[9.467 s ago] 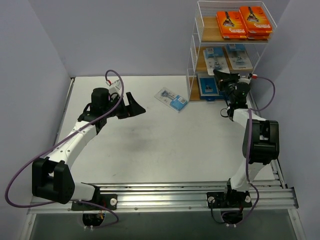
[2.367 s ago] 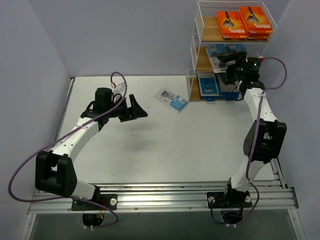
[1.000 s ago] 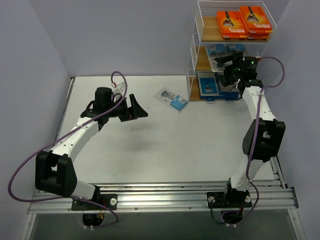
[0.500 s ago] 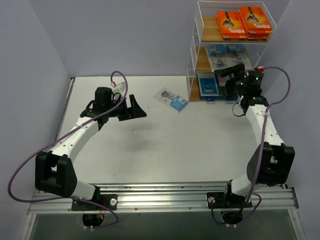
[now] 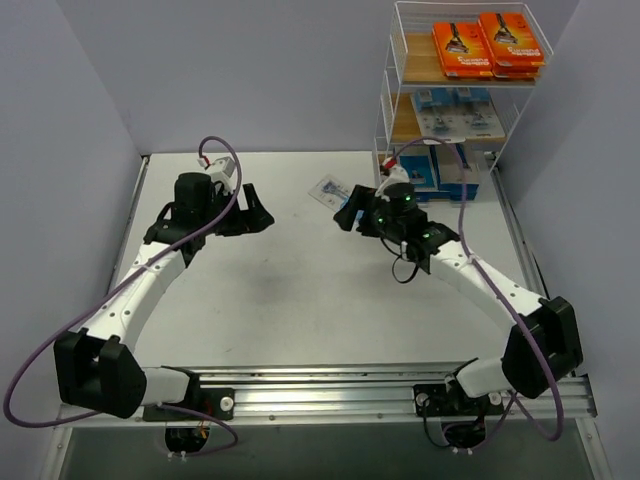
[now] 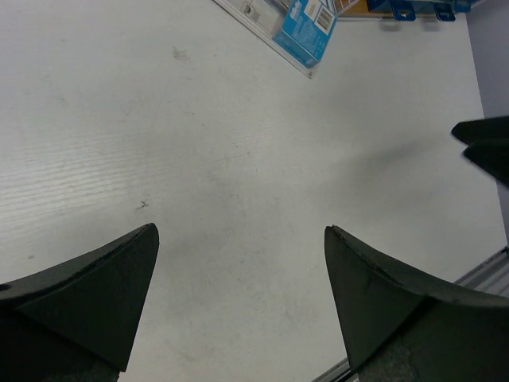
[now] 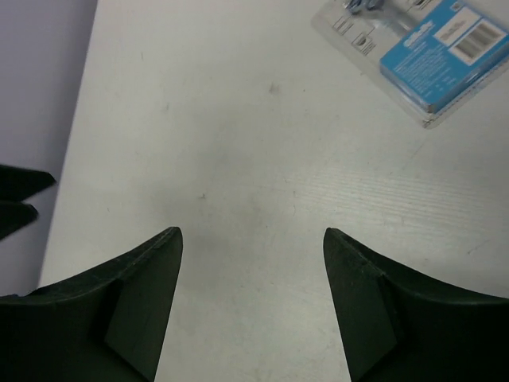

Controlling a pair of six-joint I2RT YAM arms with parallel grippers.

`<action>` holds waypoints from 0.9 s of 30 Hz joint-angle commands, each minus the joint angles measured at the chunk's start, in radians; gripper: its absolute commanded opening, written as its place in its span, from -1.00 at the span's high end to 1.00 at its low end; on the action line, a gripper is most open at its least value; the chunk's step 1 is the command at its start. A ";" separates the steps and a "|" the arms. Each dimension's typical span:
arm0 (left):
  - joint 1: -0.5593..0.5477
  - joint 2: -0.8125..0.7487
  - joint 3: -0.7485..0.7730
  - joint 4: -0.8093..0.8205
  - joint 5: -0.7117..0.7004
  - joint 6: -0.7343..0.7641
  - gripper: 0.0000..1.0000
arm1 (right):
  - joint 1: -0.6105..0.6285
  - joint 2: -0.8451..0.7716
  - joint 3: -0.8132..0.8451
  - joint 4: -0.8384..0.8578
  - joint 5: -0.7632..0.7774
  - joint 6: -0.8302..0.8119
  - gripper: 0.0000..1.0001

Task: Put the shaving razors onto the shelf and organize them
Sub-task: Grab a shaving razor with the right arm

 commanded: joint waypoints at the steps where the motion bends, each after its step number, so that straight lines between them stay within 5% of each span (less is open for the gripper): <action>1: 0.007 -0.066 0.039 -0.004 -0.108 0.029 -0.88 | 0.148 0.077 0.036 0.011 0.259 -0.165 -0.33; 6: 0.006 -0.103 0.027 0.005 -0.137 0.029 -0.88 | 0.215 0.306 0.260 -0.075 0.361 -0.270 -0.31; 17: -0.002 -0.090 0.036 0.000 -0.096 0.020 -0.88 | 0.160 0.877 1.031 -0.383 0.392 -0.425 -0.18; 27: -0.008 -0.052 0.046 -0.003 -0.045 0.016 -0.88 | 0.057 1.101 1.219 -0.373 0.343 -0.475 -0.20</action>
